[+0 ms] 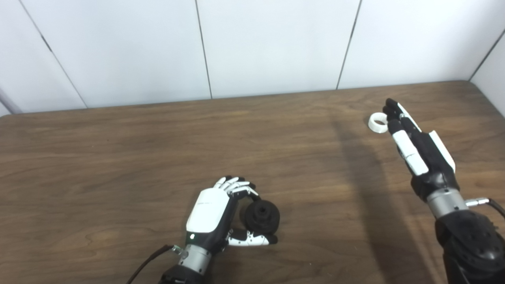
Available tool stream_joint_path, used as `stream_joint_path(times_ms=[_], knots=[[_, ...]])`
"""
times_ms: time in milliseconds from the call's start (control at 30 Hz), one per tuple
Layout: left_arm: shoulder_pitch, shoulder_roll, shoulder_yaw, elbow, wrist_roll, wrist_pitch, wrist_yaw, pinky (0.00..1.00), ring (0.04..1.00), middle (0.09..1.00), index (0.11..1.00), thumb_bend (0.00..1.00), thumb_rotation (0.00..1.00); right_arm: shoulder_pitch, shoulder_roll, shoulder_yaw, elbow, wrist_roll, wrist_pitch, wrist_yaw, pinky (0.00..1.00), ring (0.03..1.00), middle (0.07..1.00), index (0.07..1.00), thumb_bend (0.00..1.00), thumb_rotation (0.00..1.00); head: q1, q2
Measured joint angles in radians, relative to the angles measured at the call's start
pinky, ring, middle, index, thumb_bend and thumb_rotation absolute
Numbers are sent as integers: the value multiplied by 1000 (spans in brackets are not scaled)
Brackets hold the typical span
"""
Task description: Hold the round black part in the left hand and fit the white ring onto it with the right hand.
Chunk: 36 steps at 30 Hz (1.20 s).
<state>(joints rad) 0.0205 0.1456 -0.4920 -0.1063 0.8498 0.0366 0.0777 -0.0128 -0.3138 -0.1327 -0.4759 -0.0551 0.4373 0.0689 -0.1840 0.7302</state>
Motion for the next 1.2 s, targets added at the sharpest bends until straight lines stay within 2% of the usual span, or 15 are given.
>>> stream_joint_path(times_ms=[133, 233, 467, 833, 1200], knots=[[2, 2, 1, 0, 0, -6, -3, 928, 859, 775, 485, 524, 52, -31, -54, 40, 63, -106, -5, 0, 929, 950, 955, 923, 672, 666, -21, -3], [4, 2, 0, -2, 0, -6, -6, 932, 861, 775, 485, 524, 52, -70, -86, 49, 121, -167, -5, 0, 884, 923, 934, 904, 699, 600, -29, -5], [8, 3, 1, -6, -1, -9, -9, 935, 860, 774, 485, 523, 51, -165, -135, 73, 254, -270, -1, 0, 903, 935, 933, 867, 746, 450, -46, -6], [11, 4, 1, -7, 1, -13, -8, 927, 848, 766, 485, 523, 52, -297, -210, 128, 468, -379, -16, 7, 896, 948, 932, 837, 754, 392, -48, -6], [12, 4, -1, -11, 5, -14, -9, 931, 855, 771, 485, 524, 52, -413, -246, 206, 624, -444, -13, 44, 988, 962, 942, 811, 784, 320, -43, -2]])
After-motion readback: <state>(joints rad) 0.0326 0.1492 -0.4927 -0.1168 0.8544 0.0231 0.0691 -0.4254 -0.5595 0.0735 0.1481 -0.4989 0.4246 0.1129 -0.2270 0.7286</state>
